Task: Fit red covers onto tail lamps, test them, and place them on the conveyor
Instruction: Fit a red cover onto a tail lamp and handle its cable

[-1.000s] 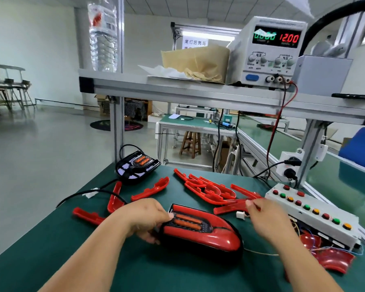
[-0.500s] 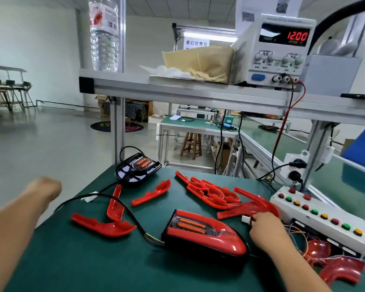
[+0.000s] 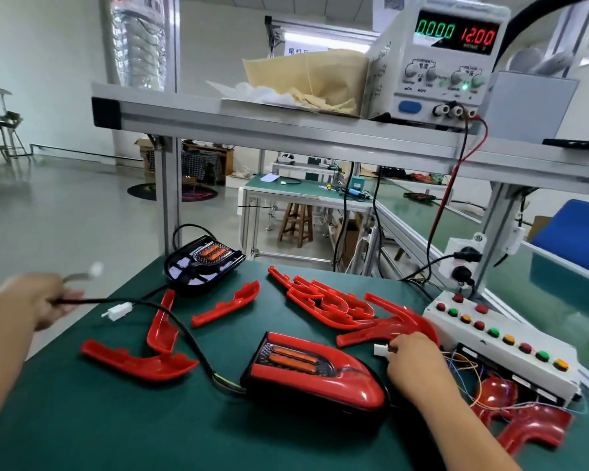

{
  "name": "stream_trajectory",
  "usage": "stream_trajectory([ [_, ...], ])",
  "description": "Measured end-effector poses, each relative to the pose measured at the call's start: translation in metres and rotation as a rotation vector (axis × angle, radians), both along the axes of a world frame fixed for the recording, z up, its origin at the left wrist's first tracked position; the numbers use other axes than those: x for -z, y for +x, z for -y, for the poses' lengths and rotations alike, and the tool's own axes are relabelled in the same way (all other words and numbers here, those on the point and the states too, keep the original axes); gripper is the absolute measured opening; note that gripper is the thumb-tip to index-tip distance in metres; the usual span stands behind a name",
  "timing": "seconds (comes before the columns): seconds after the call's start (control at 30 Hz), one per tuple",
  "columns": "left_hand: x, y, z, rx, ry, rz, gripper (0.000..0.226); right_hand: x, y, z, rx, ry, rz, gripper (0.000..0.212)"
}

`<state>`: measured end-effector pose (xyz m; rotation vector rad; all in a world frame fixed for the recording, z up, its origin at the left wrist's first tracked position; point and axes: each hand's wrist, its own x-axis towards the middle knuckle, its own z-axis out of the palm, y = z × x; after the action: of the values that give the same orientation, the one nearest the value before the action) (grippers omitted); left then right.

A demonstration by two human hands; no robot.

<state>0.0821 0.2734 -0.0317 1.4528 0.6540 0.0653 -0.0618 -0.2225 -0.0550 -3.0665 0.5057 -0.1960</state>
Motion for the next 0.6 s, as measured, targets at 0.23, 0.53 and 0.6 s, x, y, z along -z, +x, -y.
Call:
stream_trajectory([
  [0.23, -0.084, -0.034, 0.061, 0.163, -0.148, 0.370, 0.041, 0.001, -0.006, 0.001, 0.027, 0.183, 0.227, 0.020],
  [0.53, -0.102, -0.070, 0.188, 0.586, 0.339, 0.587, 0.010, -0.007, -0.014, -0.004, -0.017, 0.669, 0.690, 0.011],
  [0.6, -0.095, -0.073, 0.213, 0.650, 0.383, 0.638, 0.006, -0.016, -0.017, -0.011, -0.049, 1.170, 0.759, 0.013],
])
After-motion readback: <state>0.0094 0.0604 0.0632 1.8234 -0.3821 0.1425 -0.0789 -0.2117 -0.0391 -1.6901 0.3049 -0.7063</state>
